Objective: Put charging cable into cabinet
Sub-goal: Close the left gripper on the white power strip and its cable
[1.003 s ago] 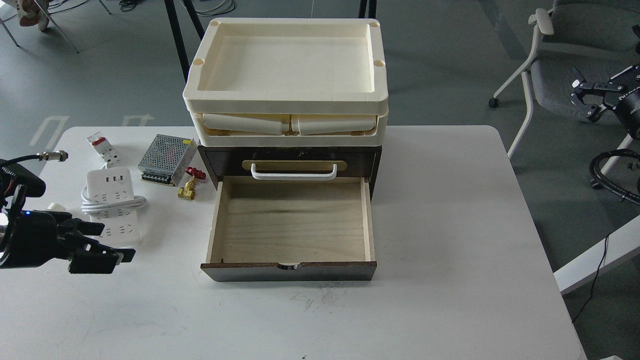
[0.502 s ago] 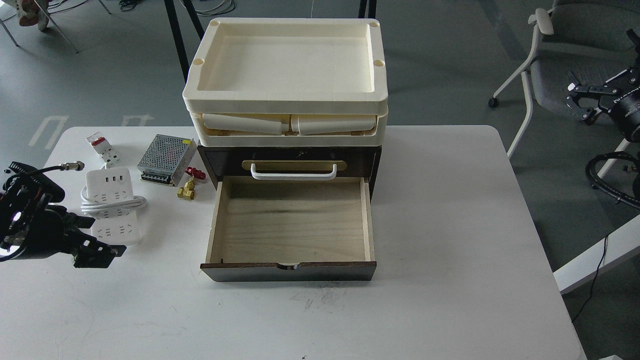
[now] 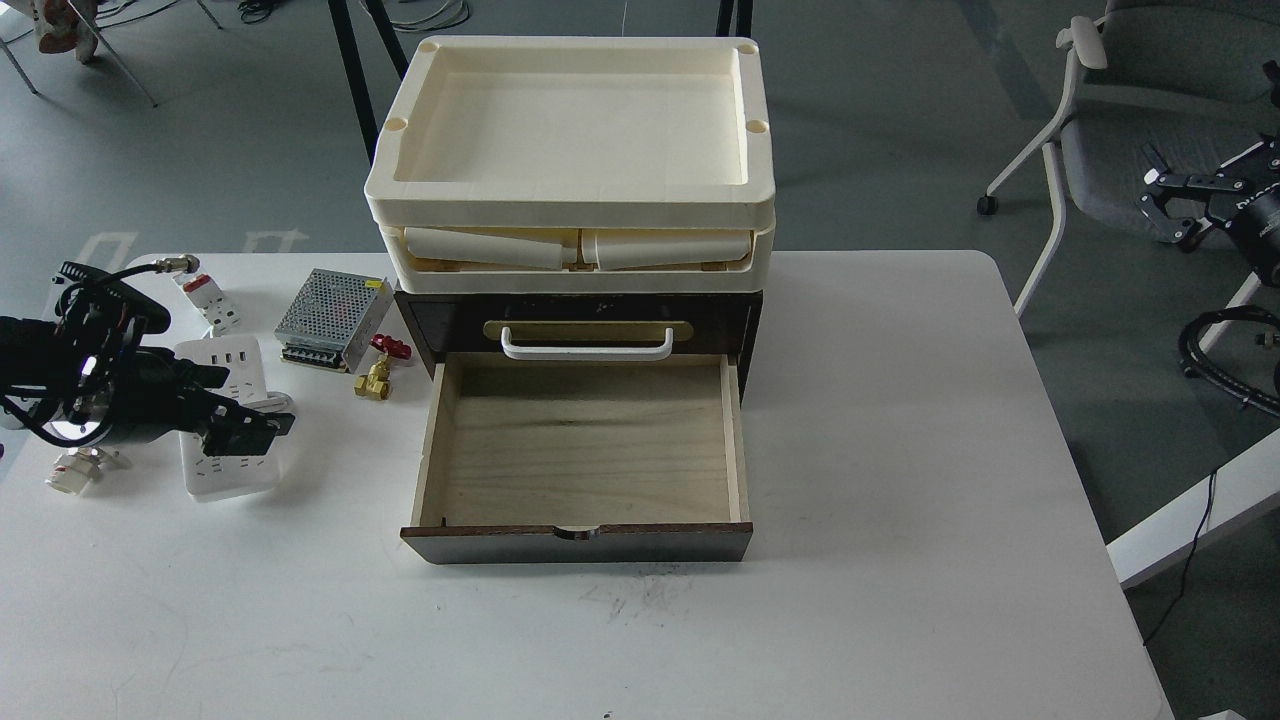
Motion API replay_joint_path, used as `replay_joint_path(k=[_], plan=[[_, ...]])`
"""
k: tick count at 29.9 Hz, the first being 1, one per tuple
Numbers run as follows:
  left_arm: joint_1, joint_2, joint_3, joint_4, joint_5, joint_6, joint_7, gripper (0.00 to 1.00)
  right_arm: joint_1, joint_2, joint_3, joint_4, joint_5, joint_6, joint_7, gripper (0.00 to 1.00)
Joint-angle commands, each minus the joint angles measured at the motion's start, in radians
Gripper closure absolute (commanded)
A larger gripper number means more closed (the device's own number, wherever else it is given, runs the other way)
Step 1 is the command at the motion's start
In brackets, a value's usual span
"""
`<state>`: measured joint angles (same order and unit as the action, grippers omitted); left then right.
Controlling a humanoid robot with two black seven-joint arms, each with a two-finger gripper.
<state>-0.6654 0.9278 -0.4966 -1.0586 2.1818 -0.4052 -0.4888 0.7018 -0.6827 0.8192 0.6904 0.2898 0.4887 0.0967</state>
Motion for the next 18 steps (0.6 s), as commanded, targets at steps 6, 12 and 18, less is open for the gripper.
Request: replay_joint_path(k=[6, 12, 18], plan=[[-0.094, -0.050, 0.202, 0.169, 0.000, 0.143, 0.000, 0.02, -0.007, 0.002, 0.000, -0.002, 0.000, 0.000, 0.000, 0.00], [-0.094, -0.078, 0.217, 0.216, 0.000, 0.175, 0.000, 0.03, -0.007, 0.000, 0.000, -0.002, 0.000, 0.000, 0.000, 0.00], [-0.095, -0.128, 0.231, 0.288, 0.000, 0.200, 0.000, 0.04, -0.010, 0.000, 0.000, -0.002, 0.000, 0.000, 0.000, 0.00]])
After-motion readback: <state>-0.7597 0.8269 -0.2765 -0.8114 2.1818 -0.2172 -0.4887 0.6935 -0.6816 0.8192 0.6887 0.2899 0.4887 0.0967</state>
